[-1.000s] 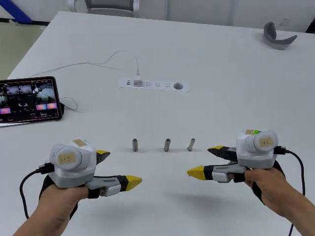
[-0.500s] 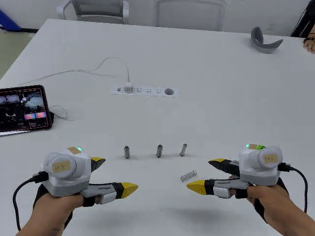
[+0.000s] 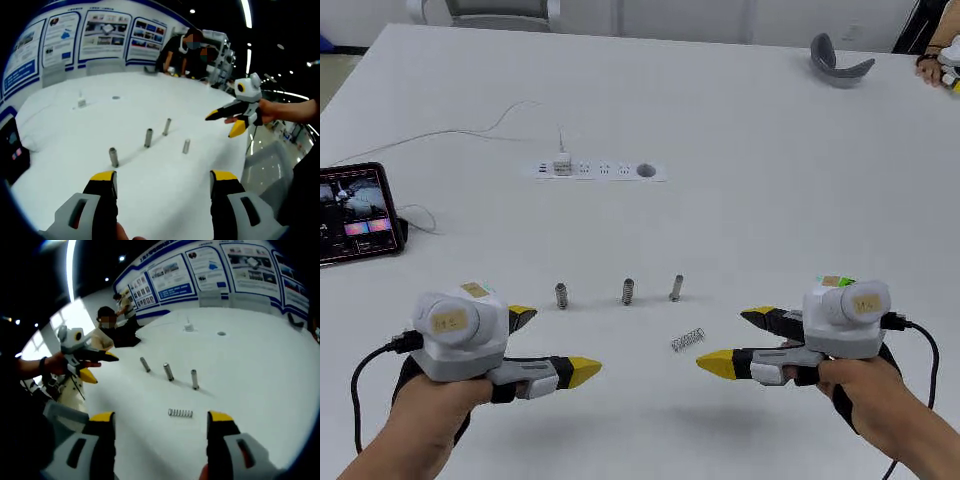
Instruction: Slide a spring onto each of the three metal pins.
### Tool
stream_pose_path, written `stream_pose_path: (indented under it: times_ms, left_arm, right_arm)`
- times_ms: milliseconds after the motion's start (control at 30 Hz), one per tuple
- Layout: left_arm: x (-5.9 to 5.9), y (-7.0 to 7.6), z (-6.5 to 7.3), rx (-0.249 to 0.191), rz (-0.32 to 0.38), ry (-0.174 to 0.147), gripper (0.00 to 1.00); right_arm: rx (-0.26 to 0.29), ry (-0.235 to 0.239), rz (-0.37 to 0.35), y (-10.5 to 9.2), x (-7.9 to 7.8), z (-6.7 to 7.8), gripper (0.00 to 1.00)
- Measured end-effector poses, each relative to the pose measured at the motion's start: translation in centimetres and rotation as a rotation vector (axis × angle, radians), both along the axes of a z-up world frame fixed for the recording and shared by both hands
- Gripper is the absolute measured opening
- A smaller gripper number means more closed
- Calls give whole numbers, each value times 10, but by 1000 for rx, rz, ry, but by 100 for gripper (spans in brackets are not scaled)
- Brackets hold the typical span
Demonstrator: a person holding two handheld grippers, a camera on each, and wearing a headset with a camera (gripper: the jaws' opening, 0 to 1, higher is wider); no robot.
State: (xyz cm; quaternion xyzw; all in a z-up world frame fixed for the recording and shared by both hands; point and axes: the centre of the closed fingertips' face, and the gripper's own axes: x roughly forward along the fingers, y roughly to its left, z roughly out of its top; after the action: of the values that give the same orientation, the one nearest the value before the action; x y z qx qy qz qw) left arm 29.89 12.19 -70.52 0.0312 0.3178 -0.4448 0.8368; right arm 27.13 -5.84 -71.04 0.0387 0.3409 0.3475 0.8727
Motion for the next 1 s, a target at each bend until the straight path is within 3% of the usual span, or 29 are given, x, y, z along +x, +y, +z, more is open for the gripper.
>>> stream_pose_path:
  times_ms: [467,1000]
  left_arm:
    - [-1,-29,0,-5,-62,0,76]
    - [-3,-63,-12,29,-147,6,74]
  right_arm:
    - [12,1,-32,-8,-8,1,77]
    - [13,6,-54,-17,-20,4,78]
